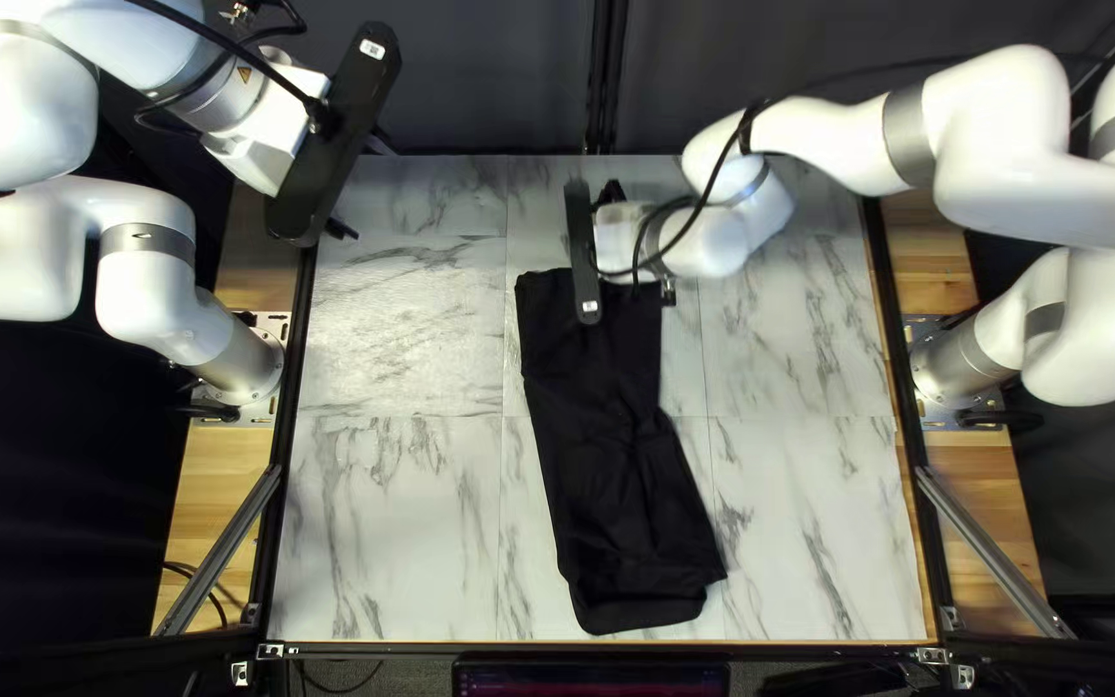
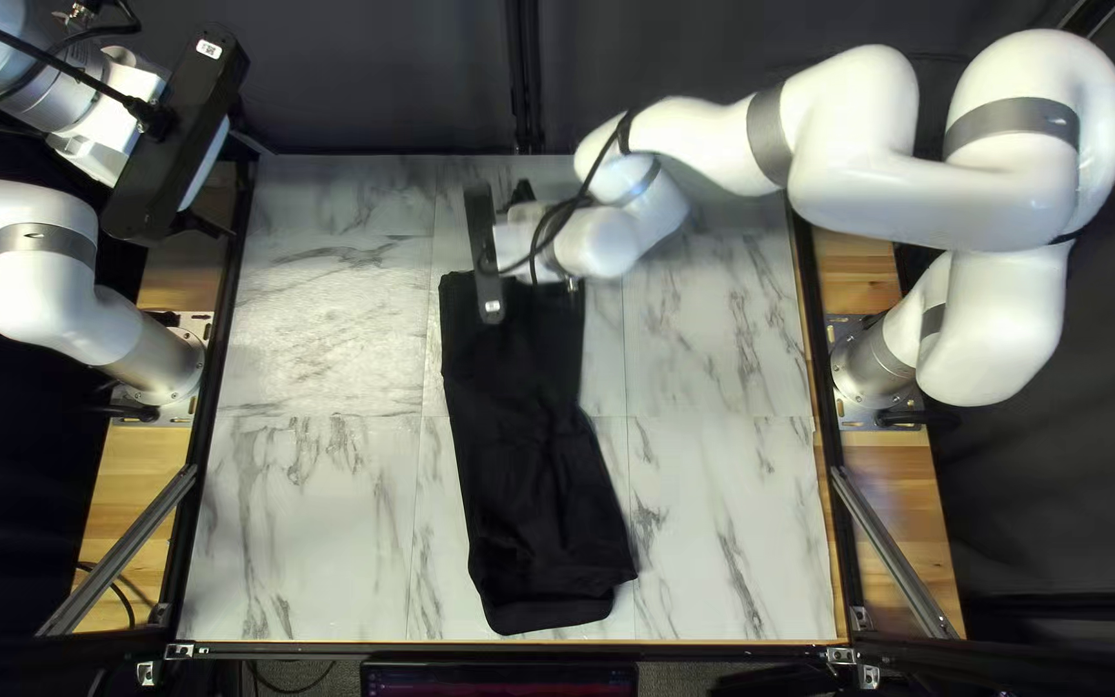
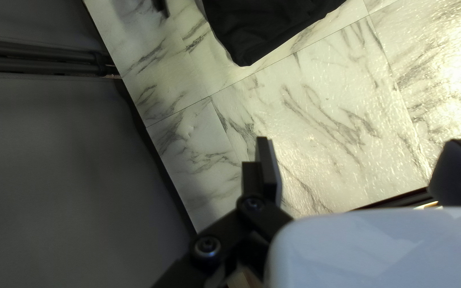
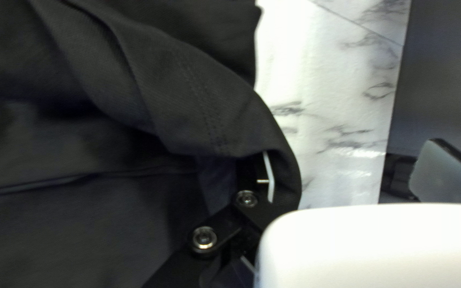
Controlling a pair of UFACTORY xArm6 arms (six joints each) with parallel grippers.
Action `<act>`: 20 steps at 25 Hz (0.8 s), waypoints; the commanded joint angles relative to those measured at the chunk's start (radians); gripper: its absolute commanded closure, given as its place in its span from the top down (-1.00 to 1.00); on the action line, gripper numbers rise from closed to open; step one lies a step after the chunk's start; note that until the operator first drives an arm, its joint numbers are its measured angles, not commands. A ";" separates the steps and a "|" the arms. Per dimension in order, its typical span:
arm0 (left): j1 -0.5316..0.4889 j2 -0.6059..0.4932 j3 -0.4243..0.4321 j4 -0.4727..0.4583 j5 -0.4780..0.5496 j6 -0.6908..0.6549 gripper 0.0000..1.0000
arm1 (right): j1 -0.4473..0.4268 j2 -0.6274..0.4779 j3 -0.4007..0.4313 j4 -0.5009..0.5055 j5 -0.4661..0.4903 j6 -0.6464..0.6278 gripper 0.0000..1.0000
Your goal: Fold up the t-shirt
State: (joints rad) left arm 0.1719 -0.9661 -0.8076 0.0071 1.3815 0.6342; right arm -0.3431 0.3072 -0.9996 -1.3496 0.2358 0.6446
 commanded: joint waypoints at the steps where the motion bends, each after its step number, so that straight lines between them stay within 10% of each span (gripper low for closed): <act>1: 0.000 0.000 0.000 0.000 0.000 0.000 1.00 | 0.008 -0.019 0.020 -0.026 -0.001 0.030 1.00; 20: 0.000 0.000 0.000 0.000 0.000 0.000 1.00 | 0.102 -0.074 0.185 -0.089 0.078 0.165 1.00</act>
State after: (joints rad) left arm 0.1719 -0.9661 -0.8076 0.0071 1.3815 0.6342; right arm -0.2359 0.2240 -0.8159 -1.4400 0.3086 0.8100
